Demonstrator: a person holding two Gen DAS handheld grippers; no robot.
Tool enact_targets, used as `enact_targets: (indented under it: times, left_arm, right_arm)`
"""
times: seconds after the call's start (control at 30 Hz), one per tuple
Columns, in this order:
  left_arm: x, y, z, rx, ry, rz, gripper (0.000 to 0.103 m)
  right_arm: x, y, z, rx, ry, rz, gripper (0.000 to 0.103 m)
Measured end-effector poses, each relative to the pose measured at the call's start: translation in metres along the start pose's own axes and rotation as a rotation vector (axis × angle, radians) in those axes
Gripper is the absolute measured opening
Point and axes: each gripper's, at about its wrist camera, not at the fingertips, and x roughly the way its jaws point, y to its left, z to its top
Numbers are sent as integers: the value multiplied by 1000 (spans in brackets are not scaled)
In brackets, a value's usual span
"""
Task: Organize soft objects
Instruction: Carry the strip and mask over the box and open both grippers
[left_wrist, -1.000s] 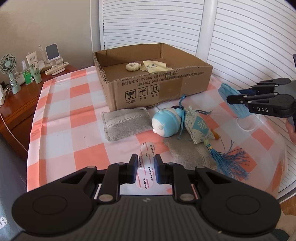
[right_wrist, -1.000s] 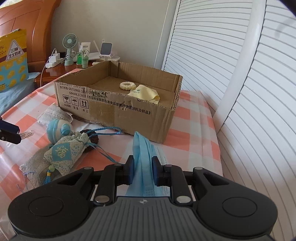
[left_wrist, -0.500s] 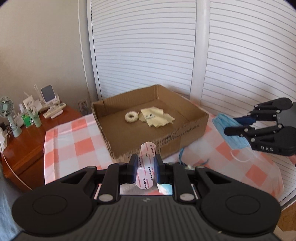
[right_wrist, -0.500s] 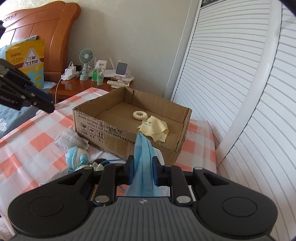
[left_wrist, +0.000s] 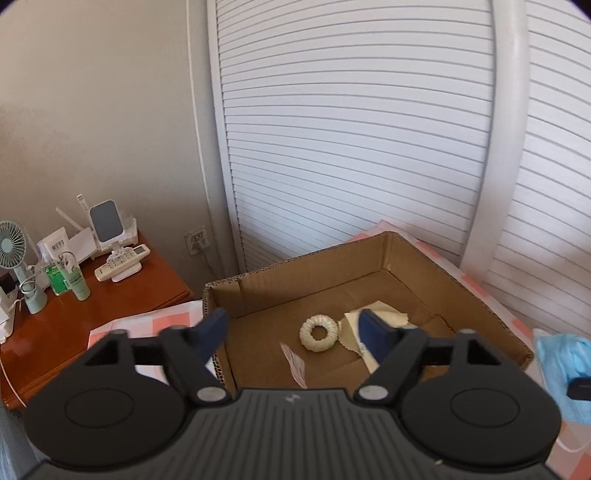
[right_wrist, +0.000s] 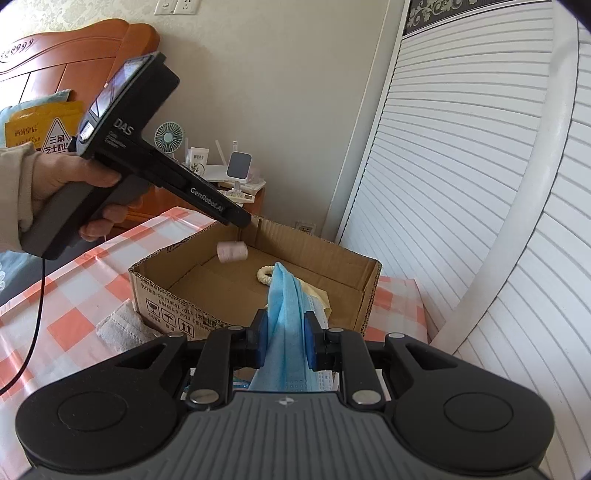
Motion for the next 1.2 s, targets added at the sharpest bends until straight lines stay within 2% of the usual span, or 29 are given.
enact_targets:
  times: [0.13, 0.23, 0.4, 0.63, 0.87, 1.03, 1.07, 1.13, 1.17, 1.2]
  left_arm:
    - [-14, 4, -12, 5, 17, 6, 86]
    - [-42, 5, -25, 10, 22, 20, 93]
    - [-97, 0, -56, 21, 32, 56, 97]
    - [-159, -13, -114, -62, 27, 93, 100]
    - [-171, -20, -153, -138, 98, 71, 100]
    - [-178, -16, -159, -156, 86, 90, 100]
    - [-179, -15, -158, -162, 80, 98, 100]
    - [-181, -11, -156, -171, 74, 112, 100]
    - [-181, -10, -156, -174, 75, 115, 100]
    - [-181, -9, -156, -176, 75, 116, 100]
  right_arm:
    - [5, 0, 3, 0, 7, 4, 23]
    - [10, 0, 6, 0, 17, 5, 23]
    - [19, 3, 14, 5, 30, 13, 23]
    - [35, 8, 42, 30, 29, 55, 23]
    - [66, 31, 80, -18, 16, 104, 23]
    - [98, 52, 93, -74, 29, 101, 24]
    - [103, 56, 93, -75, 34, 105, 27]
    - [111, 61, 89, -68, 53, 123, 48]
    - [114, 63, 86, -61, 65, 127, 70]
    - [115, 64, 83, -56, 67, 131, 86]
